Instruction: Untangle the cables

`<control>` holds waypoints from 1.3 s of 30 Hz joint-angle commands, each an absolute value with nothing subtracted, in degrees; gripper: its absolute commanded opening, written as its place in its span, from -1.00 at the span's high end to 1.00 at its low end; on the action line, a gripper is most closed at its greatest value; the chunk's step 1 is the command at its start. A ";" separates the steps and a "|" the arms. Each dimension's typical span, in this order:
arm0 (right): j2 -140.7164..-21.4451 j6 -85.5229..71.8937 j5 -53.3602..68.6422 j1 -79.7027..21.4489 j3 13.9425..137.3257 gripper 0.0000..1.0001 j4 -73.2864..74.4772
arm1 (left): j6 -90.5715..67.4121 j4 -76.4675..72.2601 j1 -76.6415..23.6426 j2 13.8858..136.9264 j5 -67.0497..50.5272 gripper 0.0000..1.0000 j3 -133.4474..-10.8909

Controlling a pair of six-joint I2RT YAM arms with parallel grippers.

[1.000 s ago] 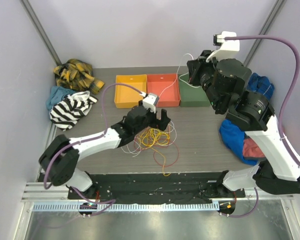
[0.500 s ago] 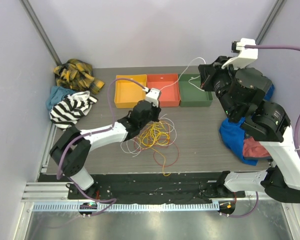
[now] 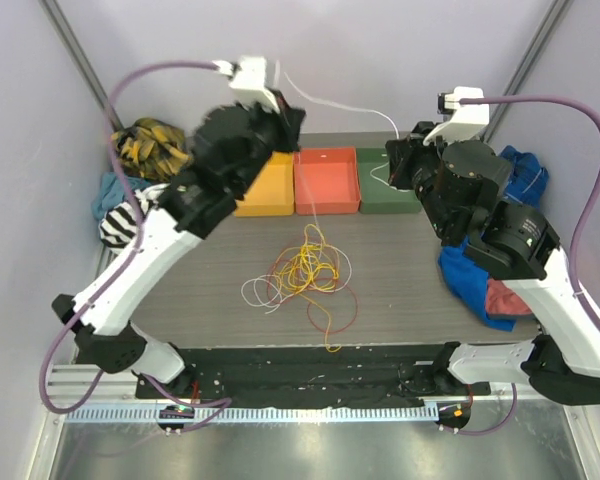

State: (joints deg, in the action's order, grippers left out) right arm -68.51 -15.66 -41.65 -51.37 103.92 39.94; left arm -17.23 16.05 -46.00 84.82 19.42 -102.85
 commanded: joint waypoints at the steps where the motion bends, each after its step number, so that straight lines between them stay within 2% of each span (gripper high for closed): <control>1: -68.99 -17.23 -40.43 -51.59 103.71 0.99 36.65 | -18.72 29.17 -45.79 85.33 22.06 0.99 -118.71; 2: -69.26 -17.49 -40.17 -51.68 103.36 0.98 36.56 | -18.81 31.18 -45.79 85.78 21.89 1.00 -123.70; 9: -69.70 -18.89 -37.27 -51.68 100.64 0.99 35.95 | -20.91 33.91 -45.79 88.85 17.23 0.99 -137.61; 11: -69.52 -19.51 -36.22 -51.68 98.63 0.99 35.34 | -22.14 35.06 -45.79 89.56 15.83 0.99 -138.25; 19: -66.98 -21.01 -36.21 -51.68 89.83 0.99 32.87 | -24.61 32.09 -45.79 85.25 16.08 0.99 -120.08; 28: -72.24 -20.83 -38.94 -51.07 91.40 0.98 31.47 | -19.95 30.67 -45.09 90.96 21.44 1.00 -121.11; 32: -76.98 -21.53 -36.83 -49.57 94.65 0.98 30.85 | -20.30 31.20 -40.89 92.37 23.29 1.00 -120.94; 39: -82.62 -21.10 -33.57 -49.22 98.44 0.98 31.38 | -25.66 30.07 -33.57 89.14 17.85 0.99 -113.66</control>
State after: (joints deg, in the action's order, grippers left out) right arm -83.00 -20.75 -35.29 -49.36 95.79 33.28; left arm -23.27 32.93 -35.94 92.62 20.78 -117.49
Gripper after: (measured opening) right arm 0.040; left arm 0.027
